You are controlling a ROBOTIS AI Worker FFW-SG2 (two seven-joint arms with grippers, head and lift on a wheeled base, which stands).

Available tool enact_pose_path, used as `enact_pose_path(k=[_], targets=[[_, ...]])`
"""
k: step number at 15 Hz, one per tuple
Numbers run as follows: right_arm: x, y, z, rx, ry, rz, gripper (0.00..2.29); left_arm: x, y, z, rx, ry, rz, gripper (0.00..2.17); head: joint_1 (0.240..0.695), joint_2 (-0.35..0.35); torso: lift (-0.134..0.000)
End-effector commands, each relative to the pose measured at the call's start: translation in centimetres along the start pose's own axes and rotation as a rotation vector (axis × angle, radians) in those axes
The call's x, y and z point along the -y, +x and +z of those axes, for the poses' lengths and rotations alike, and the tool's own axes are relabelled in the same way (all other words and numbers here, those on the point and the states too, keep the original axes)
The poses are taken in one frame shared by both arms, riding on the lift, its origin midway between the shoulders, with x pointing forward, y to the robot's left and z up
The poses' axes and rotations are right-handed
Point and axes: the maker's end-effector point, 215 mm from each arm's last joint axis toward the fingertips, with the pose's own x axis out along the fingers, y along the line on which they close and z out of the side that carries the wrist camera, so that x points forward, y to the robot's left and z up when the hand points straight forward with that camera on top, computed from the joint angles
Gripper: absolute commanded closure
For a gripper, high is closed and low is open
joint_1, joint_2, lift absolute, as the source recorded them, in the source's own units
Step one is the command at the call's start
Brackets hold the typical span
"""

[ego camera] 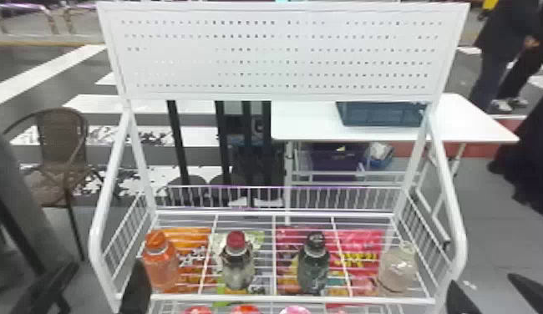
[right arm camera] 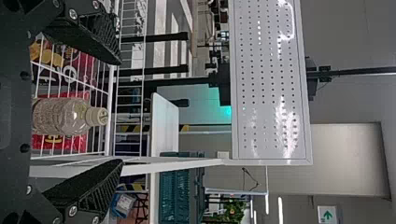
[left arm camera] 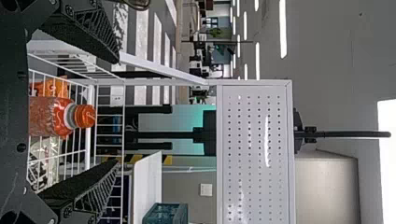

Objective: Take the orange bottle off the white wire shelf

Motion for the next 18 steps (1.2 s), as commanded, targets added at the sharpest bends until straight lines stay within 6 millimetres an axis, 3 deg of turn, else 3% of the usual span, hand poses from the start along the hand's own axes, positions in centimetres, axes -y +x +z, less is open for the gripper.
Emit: enact_pose_path(k=[1,13,18], targets=[[0.0,0.0,0.0,0.0,0.0,0.001,0.15,0.1,0.0,0.0,0.0,0.001,0.0,0.14,0.499,0.0,0.0],[-0.3,-0.1,-0.1,-0.003,0.005,0.002,0.15,0.3,-0.2,0.0,0.005,0.007,0.006,0.14,0.499,0.0,0.0],[-0.3,-0.1,-0.5,-0.01,0.008,0.003,0.15,2.2,-0.7,-3.1,-0.009,0.012,-0.015,0.15,0.499,0.0,0.0]])
